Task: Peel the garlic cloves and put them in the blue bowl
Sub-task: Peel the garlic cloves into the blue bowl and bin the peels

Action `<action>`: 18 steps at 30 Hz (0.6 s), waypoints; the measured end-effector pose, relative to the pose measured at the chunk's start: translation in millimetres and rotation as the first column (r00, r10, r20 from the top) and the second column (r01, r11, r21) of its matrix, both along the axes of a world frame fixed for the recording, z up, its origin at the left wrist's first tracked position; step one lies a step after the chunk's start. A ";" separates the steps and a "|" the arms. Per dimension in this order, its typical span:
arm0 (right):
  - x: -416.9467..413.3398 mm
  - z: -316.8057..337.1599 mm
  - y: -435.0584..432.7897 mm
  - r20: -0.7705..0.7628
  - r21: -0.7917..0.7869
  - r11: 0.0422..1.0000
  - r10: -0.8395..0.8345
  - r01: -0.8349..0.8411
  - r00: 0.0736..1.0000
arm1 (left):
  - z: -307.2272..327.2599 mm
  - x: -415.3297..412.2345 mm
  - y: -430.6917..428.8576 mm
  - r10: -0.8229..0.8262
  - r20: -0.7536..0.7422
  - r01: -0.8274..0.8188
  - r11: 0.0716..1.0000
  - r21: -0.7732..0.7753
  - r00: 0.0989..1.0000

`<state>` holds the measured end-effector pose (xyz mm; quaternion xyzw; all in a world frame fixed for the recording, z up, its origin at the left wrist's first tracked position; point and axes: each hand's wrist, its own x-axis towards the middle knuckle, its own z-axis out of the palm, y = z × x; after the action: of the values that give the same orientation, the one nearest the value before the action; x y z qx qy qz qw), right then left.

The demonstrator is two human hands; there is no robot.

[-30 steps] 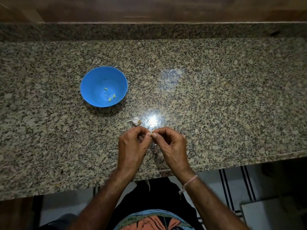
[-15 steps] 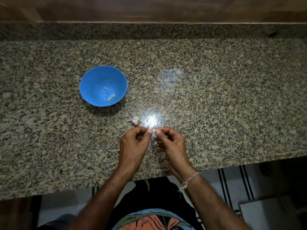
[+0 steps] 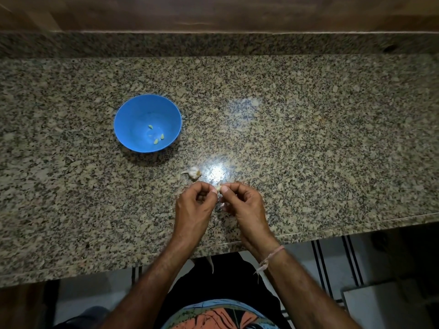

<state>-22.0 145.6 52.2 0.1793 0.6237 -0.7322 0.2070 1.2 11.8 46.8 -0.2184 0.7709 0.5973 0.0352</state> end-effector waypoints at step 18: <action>-4.7 -4.0 5.7 0.229 -0.067 0.997 -0.010 0.026 0.973 | -7.4 -2.9 1.4 0.049 -0.024 -0.051 0.992 -0.113 0.999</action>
<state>-26.7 151.3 48.1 0.2606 0.5681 -0.7298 0.2769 -1.7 13.3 39.4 -0.2330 0.7981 0.5556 -0.0005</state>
